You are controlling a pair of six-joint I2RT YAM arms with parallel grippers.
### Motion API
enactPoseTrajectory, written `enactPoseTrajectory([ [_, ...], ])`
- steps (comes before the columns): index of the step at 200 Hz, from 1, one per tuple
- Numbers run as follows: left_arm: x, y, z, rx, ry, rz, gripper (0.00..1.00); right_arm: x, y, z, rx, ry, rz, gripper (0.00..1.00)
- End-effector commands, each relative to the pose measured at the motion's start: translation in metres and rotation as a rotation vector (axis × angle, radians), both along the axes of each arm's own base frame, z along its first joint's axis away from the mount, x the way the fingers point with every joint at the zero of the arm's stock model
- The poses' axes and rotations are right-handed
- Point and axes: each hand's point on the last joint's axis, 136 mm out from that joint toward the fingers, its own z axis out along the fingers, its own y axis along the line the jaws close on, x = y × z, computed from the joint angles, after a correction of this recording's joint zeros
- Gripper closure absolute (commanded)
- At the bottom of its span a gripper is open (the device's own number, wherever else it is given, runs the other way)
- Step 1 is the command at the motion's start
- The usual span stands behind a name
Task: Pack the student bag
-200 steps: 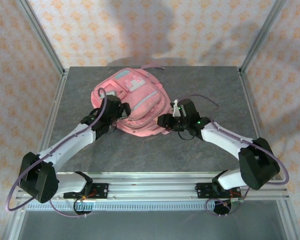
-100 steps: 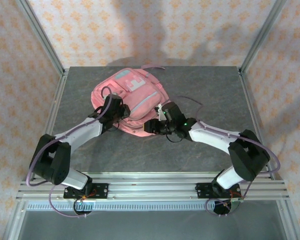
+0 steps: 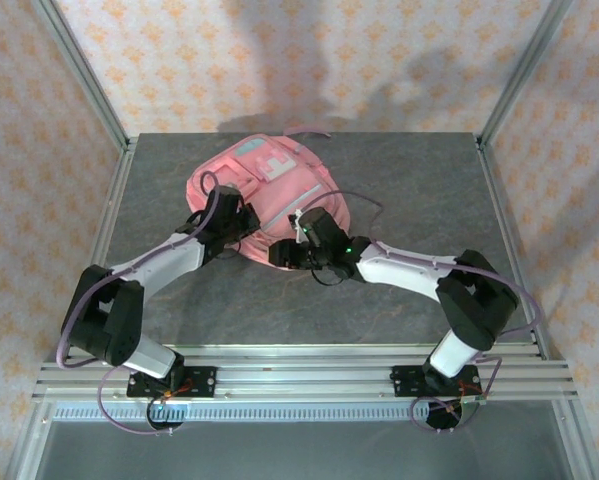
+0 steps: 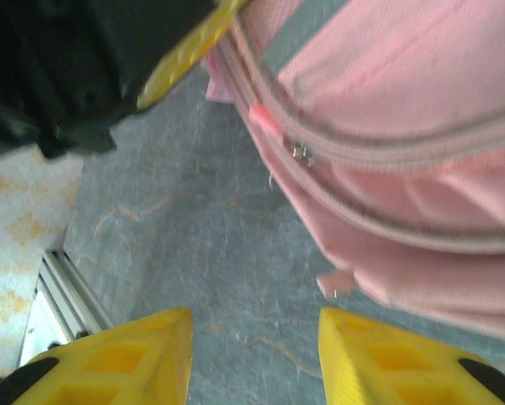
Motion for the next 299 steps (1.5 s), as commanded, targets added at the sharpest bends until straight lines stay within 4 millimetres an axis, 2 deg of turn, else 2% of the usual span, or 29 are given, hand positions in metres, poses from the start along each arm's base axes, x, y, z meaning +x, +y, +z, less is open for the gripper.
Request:
enactPoseTrajectory([
  [1, -0.014, -0.037, 0.03, -0.151, -0.051, -0.097, 1.0, 0.021, 0.003, 0.01, 0.025, -0.033, -0.1, 0.58],
  [26, -0.022, -0.055, 0.04, -0.228, -0.061, -0.114, 1.0, 0.031, -0.002, 0.01, 0.034, -0.009, -0.197, 0.54],
  [50, -0.028, -0.073, 0.048, -0.32, -0.073, -0.131, 1.0, 0.042, -0.01, -0.002, -0.012, 0.027, -0.294, 0.5],
  [83, -0.038, -0.094, 0.047, -0.395, -0.064, -0.163, 1.0, 0.057, -0.036, -0.015, -0.062, 0.018, -0.483, 0.5],
  [105, -0.041, -0.1, 0.039, -0.406, -0.048, -0.172, 1.0, 0.065, -0.046, -0.02, -0.103, 0.011, -0.554, 0.6],
  [131, -0.04, -0.099, 0.035, -0.397, -0.046, -0.161, 1.0, 0.068, -0.052, -0.025, -0.136, 0.019, -0.602, 0.83],
  [142, -0.038, -0.097, 0.034, -0.389, -0.049, -0.153, 1.0, 0.067, -0.058, -0.027, -0.161, 0.018, -0.622, 0.87],
  [175, -0.034, -0.094, 0.029, -0.363, -0.05, -0.14, 1.0, 0.059, -0.068, -0.023, -0.184, 0.008, -0.619, 1.0],
  [208, -0.028, -0.086, 0.019, -0.344, -0.045, -0.108, 1.0, 0.05, -0.076, -0.02, -0.242, 0.012, -0.586, 1.0],
  [232, -0.026, -0.084, 0.017, -0.336, -0.044, -0.103, 1.0, 0.037, -0.07, -0.015, -0.28, 0.035, -0.484, 1.0],
  [271, -0.025, -0.084, 0.008, -0.298, -0.025, -0.116, 1.0, 0.01, -0.074, -0.027, -0.425, 0.121, -0.329, 1.0],
  [299, -0.025, -0.082, 0.009, -0.29, -0.031, -0.112, 1.0, -0.002, -0.069, -0.015, -0.429, 0.134, -0.227, 1.0],
])
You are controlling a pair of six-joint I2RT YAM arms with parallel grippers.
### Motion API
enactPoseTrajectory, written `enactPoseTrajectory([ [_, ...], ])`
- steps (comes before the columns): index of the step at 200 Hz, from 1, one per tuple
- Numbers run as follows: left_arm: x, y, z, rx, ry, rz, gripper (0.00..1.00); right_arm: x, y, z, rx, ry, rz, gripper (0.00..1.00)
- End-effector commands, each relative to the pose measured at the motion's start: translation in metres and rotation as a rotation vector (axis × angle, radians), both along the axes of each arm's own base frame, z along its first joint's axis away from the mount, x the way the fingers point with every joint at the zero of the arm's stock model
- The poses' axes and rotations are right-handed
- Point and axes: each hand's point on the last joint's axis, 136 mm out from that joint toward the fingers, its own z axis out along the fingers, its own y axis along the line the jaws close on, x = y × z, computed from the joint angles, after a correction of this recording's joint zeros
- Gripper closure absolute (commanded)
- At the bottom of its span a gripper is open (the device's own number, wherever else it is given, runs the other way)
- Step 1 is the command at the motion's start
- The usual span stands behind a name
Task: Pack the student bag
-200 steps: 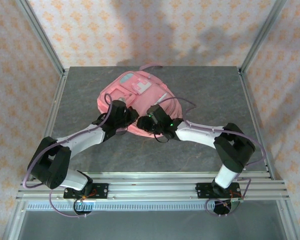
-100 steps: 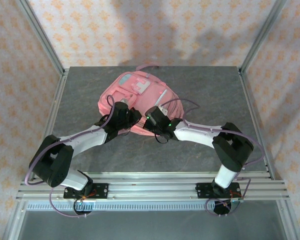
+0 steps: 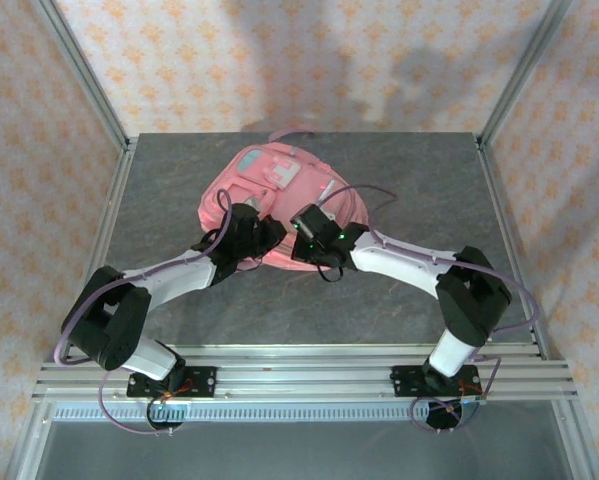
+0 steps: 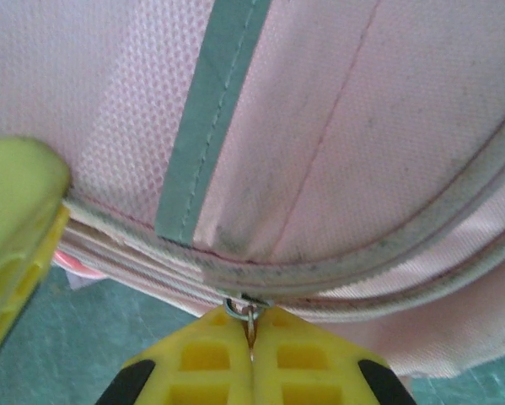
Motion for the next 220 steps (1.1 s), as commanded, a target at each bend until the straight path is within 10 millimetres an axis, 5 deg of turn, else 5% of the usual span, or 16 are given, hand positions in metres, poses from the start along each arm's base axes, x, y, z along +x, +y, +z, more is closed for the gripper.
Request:
enactPoseTrajectory([
  [1, 0.003, -0.006, 0.007, 0.016, -0.04, -0.032, 1.0, -0.021, -0.003, 0.012, -0.048, 0.059, 0.123, 1.0],
  [42, 0.001, -0.007, 0.005, 0.022, -0.035, -0.04, 1.0, -0.02, -0.004, 0.008, -0.104, 0.064, 0.176, 1.0],
  [67, 0.001, -0.008, 0.005, 0.008, -0.033, -0.04, 1.0, -0.008, -0.004, -0.004, -0.105, 0.033, 0.107, 0.75],
  [87, 0.0, -0.009, 0.006, 0.005, -0.032, -0.045, 1.0, 0.005, 0.002, 0.001, -0.056, -0.023, 0.061, 0.69],
  [138, 0.001, -0.012, 0.006, -0.008, -0.032, -0.049, 1.0, 0.014, 0.002, -0.007, -0.059, -0.052, 0.014, 0.71],
  [205, 0.003, -0.011, 0.007, -0.003, -0.04, -0.039, 1.0, -0.007, -0.021, -0.031, -0.155, -0.007, 0.003, 0.67],
  [220, 0.003, -0.012, 0.008, -0.007, -0.042, -0.04, 1.0, -0.008, -0.023, -0.034, -0.164, -0.018, 0.003, 0.73],
])
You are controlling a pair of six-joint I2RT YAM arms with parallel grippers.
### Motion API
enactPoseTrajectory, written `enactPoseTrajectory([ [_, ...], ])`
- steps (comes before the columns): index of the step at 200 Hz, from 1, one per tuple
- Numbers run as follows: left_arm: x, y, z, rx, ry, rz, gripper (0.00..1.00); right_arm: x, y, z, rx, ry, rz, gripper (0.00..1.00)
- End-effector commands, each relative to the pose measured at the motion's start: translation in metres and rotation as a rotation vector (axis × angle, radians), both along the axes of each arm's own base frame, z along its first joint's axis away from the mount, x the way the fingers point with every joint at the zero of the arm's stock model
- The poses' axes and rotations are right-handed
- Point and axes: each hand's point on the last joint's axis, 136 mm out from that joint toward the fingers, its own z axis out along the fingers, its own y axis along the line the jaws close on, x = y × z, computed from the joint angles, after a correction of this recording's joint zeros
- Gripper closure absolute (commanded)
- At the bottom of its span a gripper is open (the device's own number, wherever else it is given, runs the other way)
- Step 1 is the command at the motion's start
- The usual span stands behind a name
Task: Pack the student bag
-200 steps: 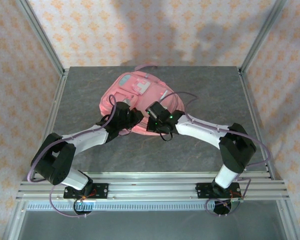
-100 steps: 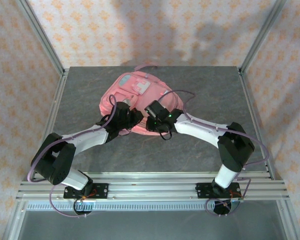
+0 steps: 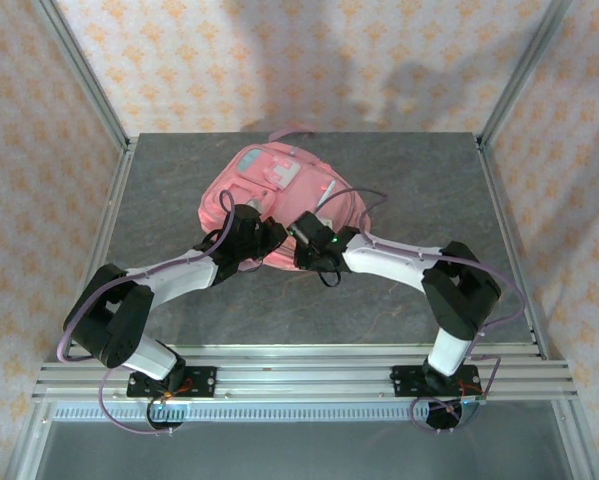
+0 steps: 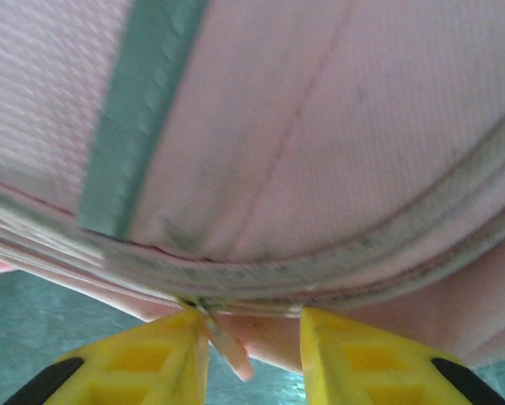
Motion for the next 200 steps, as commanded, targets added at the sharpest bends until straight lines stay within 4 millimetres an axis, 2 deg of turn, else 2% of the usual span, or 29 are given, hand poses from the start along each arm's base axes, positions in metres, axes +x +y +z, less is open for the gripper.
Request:
enactPoseTrajectory([
  [1, 0.005, -0.01, 0.015, -0.028, -0.048, -0.025, 1.0, -0.004, -0.015, 0.0, -0.048, -0.033, -0.031, 0.74],
  [20, 0.005, -0.01, 0.015, -0.032, -0.047, -0.022, 1.0, -0.003, -0.009, -0.001, -0.021, -0.039, -0.02, 0.85],
  [33, 0.006, -0.01, 0.014, -0.032, -0.044, -0.022, 1.0, 0.0, -0.004, 0.0, -0.011, -0.049, -0.016, 0.87],
  [44, 0.005, -0.01, 0.013, -0.03, -0.042, -0.021, 1.0, 0.004, -0.003, 0.001, -0.022, -0.056, -0.02, 0.85],
  [63, 0.005, -0.01, 0.013, -0.029, -0.04, -0.02, 1.0, 0.01, -0.003, 0.011, -0.039, -0.079, -0.033, 0.75],
  [98, 0.005, -0.01, 0.014, -0.032, -0.044, -0.02, 1.0, 0.015, -0.009, 0.037, -0.035, -0.137, -0.048, 0.73],
  [129, 0.006, -0.012, 0.013, -0.036, -0.042, -0.025, 1.0, 0.019, -0.007, 0.031, -0.06, -0.136, -0.03, 0.73],
  [185, 0.003, -0.012, 0.005, -0.048, -0.027, -0.028, 1.0, 0.027, 0.004, 0.022, -0.082, -0.129, -0.007, 1.0],
  [200, 0.004, -0.011, 0.003, -0.046, -0.028, -0.021, 1.0, 0.027, 0.002, 0.021, -0.095, -0.128, -0.009, 1.0],
])
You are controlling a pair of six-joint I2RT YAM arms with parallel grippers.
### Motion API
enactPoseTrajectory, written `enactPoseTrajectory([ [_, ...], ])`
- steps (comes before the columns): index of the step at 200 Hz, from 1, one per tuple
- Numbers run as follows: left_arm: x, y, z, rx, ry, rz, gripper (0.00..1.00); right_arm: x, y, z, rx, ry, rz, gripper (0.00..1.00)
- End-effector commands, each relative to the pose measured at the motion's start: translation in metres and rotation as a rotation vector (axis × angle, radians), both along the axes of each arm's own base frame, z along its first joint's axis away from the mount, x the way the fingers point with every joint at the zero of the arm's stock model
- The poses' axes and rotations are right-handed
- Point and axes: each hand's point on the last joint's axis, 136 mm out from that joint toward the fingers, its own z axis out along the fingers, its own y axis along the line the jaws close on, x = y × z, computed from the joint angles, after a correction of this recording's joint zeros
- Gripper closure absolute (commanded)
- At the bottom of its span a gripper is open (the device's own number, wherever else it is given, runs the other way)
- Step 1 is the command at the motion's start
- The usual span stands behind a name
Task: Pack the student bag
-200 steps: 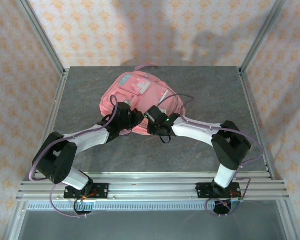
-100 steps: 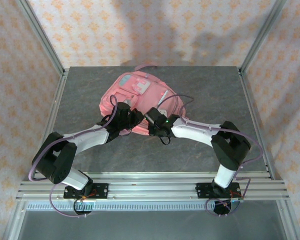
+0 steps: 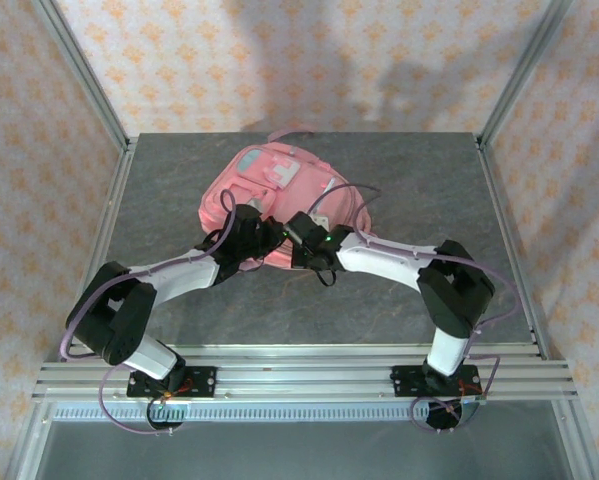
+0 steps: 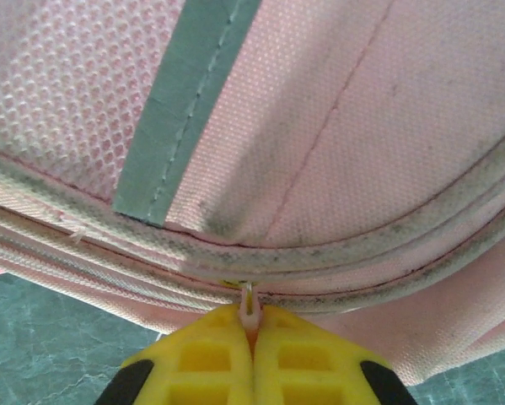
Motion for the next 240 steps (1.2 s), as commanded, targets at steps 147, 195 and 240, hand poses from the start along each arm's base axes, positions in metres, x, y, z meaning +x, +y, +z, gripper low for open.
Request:
enactPoseTrajectory([
  [147, 0.021, 0.053, -0.01, 0.2, -0.01, 0.071, 1.0, -0.011, -0.023, 0.018, -0.022, -0.069, 0.083, 1.0],
  [195, 0.046, 0.121, 0.024, 0.359, -0.052, 0.191, 1.0, -0.028, 0.079, 0.039, 0.156, -0.101, 0.292, 1.0],
  [240, 0.028, 0.142, 0.038, 0.354, -0.069, 0.239, 0.62, -0.012, 0.108, 0.045, 0.204, -0.128, 0.311, 1.0],
])
